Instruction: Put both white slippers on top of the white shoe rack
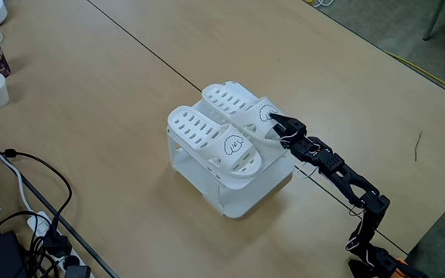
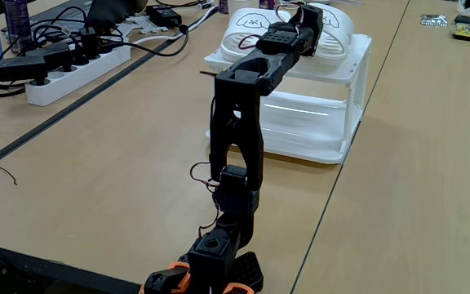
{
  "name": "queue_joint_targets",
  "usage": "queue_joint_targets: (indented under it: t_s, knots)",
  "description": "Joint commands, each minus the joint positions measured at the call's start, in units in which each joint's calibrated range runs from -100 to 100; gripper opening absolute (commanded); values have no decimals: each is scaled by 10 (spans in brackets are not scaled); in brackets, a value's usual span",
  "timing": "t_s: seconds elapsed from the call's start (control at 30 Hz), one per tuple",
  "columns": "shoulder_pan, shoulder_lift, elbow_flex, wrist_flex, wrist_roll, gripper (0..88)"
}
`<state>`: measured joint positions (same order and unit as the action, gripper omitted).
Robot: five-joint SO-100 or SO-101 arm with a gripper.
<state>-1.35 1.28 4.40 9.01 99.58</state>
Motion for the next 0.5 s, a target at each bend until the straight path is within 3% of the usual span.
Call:
queue_joint_targets:
  t_s: [0.0,0.13,0.33,0.47]
  knots:
    - [-1,-17,-14,-3,4,8]
    - [3,-22,18,-5,4,17]
    - [3,-22,34,-5,4,218]
    - [3,-29,37,-5,4,237]
